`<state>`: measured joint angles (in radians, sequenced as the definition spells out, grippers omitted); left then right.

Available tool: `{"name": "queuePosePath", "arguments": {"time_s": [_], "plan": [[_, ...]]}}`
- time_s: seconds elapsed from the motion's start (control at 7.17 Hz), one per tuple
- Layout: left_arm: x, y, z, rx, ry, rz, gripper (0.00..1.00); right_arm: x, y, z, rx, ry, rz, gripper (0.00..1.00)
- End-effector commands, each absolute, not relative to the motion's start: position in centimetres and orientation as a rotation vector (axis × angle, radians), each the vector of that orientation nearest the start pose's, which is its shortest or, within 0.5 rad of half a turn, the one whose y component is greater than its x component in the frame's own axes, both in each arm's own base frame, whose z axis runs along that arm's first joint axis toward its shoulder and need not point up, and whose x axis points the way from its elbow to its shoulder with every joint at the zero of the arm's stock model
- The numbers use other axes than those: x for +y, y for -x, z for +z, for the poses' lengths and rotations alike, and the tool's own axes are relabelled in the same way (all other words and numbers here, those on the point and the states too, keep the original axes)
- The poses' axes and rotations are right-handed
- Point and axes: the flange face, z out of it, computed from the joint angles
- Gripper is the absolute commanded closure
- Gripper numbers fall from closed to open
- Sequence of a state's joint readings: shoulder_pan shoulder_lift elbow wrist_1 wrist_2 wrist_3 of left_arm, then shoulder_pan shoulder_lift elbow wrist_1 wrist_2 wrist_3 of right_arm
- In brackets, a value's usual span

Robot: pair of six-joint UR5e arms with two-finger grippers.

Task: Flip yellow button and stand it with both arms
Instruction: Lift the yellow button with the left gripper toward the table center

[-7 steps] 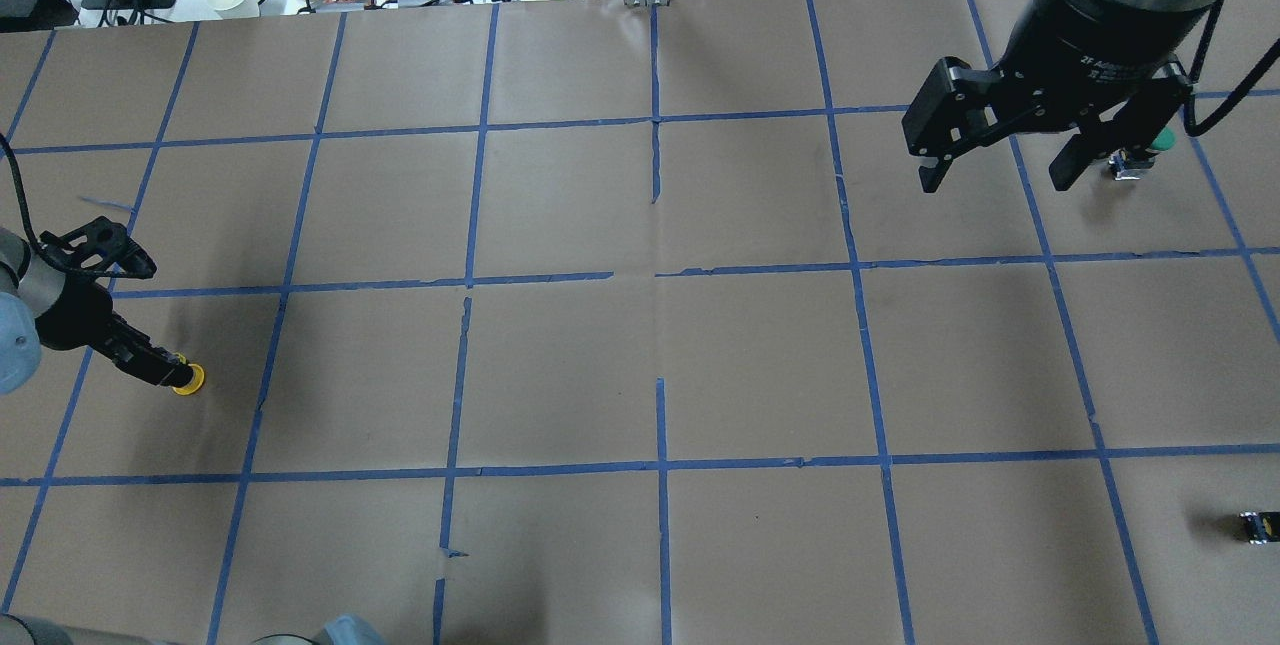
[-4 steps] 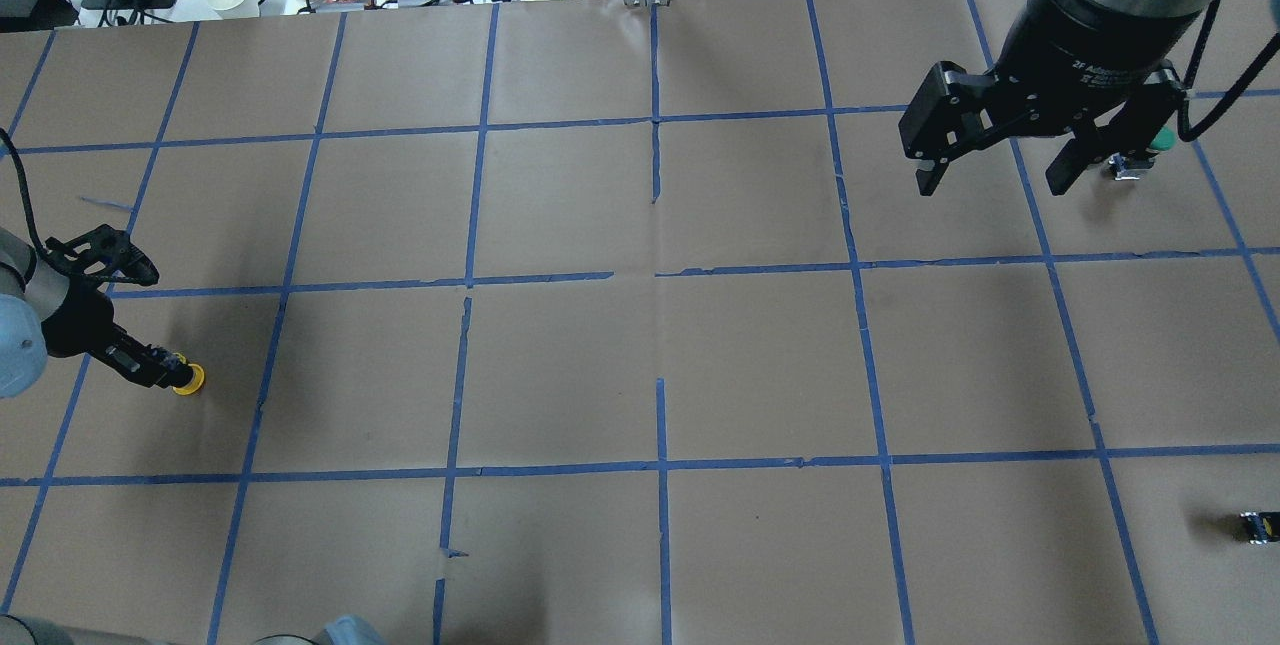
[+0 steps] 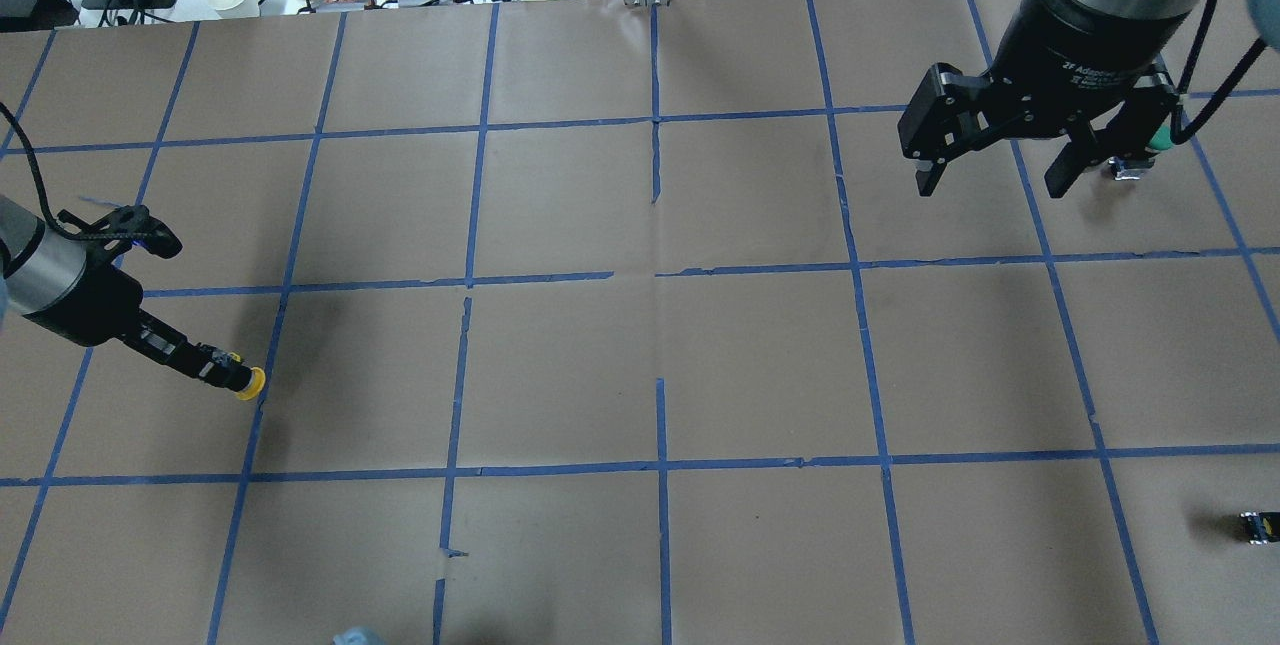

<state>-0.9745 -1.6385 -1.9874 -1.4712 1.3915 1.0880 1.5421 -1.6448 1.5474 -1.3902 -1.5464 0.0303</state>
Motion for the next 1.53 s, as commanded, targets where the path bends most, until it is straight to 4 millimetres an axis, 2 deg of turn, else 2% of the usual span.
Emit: {"name": "queuePosePath", "arguments": {"time_s": [0.0, 0.14, 0.28, 0.42, 0.56, 0.7, 0.84, 0.98, 1.12, 1.4], "plan": [[-45.5, -2.7, 31.4, 3.714, -0.739, 0.270, 0.81, -45.5, -12.2, 51.7, 3.107, -0.111, 0.122, 0.00], [-46.1, 1.3, 32.5, 3.866, -0.659, 0.190, 0.82, -45.7, -12.0, 51.7, 3.096, -0.319, 0.127, 0.00], [-45.9, 5.0, 33.5, 4.021, -0.508, 0.214, 0.82, -45.6, -12.0, 52.0, 3.074, -0.473, 0.123, 0.00], [-45.4, 8.4, 35.3, 4.124, -0.431, 0.150, 0.82, -45.9, -13.0, 52.3, 2.948, -0.581, 0.131, 0.00], [-44.6, 11.9, 37.5, 4.217, -0.310, 0.135, 0.82, -46.2, -13.4, 52.5, 2.855, -0.756, 0.139, 0.00], [-43.8, 15.9, 40.1, 4.303, -0.140, 0.207, 0.82, -46.5, -13.9, 52.5, 2.766, -0.830, 0.163, 0.00], [-43.8, 18.4, 43.0, 4.352, -0.099, 0.201, 0.82, -47.2, -14.2, 52.9, 2.560, -1.018, 0.228, 0.00], [-44.1, 19.3, 45.3, 4.364, -0.097, 0.185, 0.82, -47.9, -14.0, 53.6, 2.431, -1.070, 0.230, 0.00], [-44.1, 20.6, 46.7, 4.439, -0.093, 0.151, 0.82, -48.1, -13.4, 53.3, 2.387, -1.109, 0.253, 0.00], [-43.9, 22.0, 48.2, 4.539, -0.055, 0.115, 0.82, -48.2, -14.6, 55.0, 2.101, -1.226, 0.386, 0.00]]}}
